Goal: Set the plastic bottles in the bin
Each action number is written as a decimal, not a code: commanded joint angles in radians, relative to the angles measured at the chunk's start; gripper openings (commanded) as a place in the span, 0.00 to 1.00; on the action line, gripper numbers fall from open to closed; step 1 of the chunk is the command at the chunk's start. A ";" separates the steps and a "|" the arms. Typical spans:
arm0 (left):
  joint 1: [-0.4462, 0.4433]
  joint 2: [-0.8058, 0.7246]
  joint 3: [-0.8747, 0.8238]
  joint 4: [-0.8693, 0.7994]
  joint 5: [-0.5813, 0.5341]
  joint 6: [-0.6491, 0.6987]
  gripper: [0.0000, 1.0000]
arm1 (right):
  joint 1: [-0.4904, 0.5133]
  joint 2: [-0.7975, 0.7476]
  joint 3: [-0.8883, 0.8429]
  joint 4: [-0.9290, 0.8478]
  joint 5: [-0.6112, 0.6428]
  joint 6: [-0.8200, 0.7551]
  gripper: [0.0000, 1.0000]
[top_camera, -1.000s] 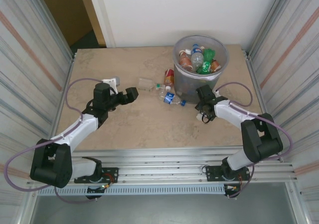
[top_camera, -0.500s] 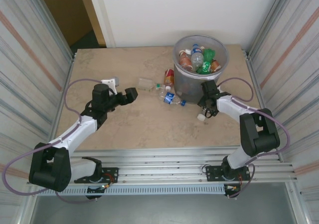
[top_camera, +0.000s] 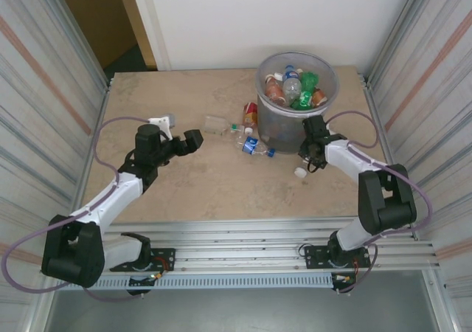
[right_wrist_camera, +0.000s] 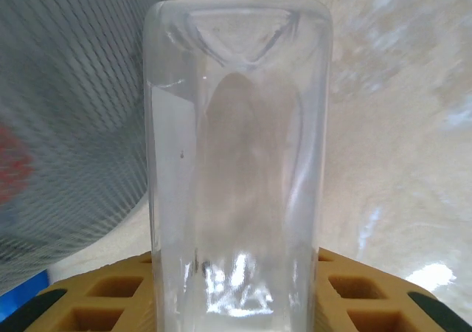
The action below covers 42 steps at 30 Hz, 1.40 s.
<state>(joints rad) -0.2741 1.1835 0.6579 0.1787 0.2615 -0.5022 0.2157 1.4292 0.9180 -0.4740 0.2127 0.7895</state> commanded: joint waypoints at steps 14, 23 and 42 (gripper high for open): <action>0.006 -0.049 -0.015 -0.011 -0.038 -0.013 0.99 | -0.118 -0.178 0.635 -0.382 -0.093 -0.497 0.29; 0.004 -0.074 -0.006 -0.033 -0.049 -0.004 0.99 | -0.128 0.185 1.121 -0.487 -0.212 -0.738 0.29; 0.000 -0.073 -0.004 -0.045 -0.067 -0.006 0.99 | -0.127 0.538 1.441 -0.579 -0.193 -0.884 0.30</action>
<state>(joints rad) -0.2741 1.1206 0.6579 0.1341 0.2085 -0.5056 0.0837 1.9430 2.3287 -1.0229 -0.0082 -0.0532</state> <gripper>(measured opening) 0.987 0.385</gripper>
